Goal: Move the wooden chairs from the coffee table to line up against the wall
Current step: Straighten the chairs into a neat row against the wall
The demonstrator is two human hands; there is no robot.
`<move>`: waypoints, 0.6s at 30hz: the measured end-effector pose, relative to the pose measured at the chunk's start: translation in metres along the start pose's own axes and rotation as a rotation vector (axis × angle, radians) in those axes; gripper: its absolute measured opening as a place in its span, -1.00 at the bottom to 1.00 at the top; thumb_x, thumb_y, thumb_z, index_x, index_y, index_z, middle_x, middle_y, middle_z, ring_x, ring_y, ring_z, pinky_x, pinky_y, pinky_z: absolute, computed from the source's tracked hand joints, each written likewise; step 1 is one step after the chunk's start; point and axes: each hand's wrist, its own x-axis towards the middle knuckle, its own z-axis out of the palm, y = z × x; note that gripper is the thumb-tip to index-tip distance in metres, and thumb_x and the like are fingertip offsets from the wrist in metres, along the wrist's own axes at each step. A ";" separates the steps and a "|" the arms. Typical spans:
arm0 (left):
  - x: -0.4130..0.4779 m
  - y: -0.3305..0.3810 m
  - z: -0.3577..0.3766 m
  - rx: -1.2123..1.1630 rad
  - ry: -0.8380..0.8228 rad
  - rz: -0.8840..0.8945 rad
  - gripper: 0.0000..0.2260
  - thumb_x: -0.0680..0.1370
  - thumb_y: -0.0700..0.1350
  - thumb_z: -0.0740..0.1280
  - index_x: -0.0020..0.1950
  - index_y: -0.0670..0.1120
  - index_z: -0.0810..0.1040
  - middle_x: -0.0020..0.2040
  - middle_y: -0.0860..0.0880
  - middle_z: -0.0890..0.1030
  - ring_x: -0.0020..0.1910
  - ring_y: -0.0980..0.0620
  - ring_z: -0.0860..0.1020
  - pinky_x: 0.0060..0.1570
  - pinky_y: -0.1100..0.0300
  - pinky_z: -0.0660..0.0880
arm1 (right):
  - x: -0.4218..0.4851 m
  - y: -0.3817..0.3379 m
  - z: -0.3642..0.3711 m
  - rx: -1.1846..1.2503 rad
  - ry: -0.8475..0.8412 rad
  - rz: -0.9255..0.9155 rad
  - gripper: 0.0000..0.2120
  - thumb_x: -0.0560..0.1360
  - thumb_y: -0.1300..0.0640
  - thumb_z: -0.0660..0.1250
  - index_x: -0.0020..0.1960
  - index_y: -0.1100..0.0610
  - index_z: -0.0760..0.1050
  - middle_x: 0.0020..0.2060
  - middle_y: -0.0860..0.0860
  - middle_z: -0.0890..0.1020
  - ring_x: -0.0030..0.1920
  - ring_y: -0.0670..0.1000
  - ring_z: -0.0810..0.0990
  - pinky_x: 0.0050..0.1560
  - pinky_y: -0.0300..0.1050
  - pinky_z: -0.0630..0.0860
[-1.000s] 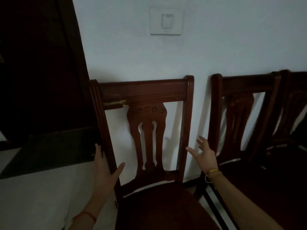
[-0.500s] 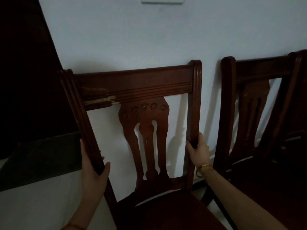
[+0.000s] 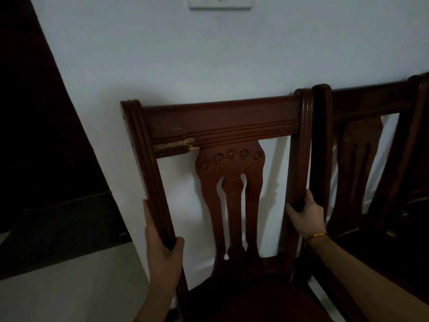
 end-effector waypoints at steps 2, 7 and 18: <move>-0.009 -0.002 -0.002 -0.021 0.014 -0.024 0.02 0.47 -0.51 0.31 0.57 0.37 -0.07 0.42 0.03 0.39 0.21 0.10 0.49 0.09 0.26 0.46 | 0.000 -0.001 0.001 -0.005 0.001 -0.004 -0.46 0.45 0.07 0.45 0.34 0.16 0.34 0.06 0.17 0.65 0.01 0.23 0.66 0.07 0.08 0.61; -0.004 -0.015 -0.016 0.003 -0.014 -0.079 0.04 0.48 -0.50 0.34 0.54 0.41 -0.10 0.25 0.33 0.44 0.11 0.30 0.50 0.03 0.19 0.43 | -0.011 -0.004 0.009 0.004 0.017 -0.034 -0.49 0.47 0.05 0.44 0.33 0.15 0.34 0.04 0.15 0.66 -0.02 0.19 0.67 0.05 -0.01 0.58; -0.011 0.020 -0.031 0.107 -0.078 -0.074 0.15 0.34 -0.08 0.58 0.57 0.30 -0.24 0.57 0.16 0.03 0.51 0.20 0.10 0.46 -0.05 0.11 | -0.050 -0.019 -0.048 0.141 -0.276 0.059 -0.07 0.37 -0.09 0.52 0.57 0.02 0.09 0.43 -0.01 0.38 0.36 -0.01 0.38 0.29 -0.11 0.35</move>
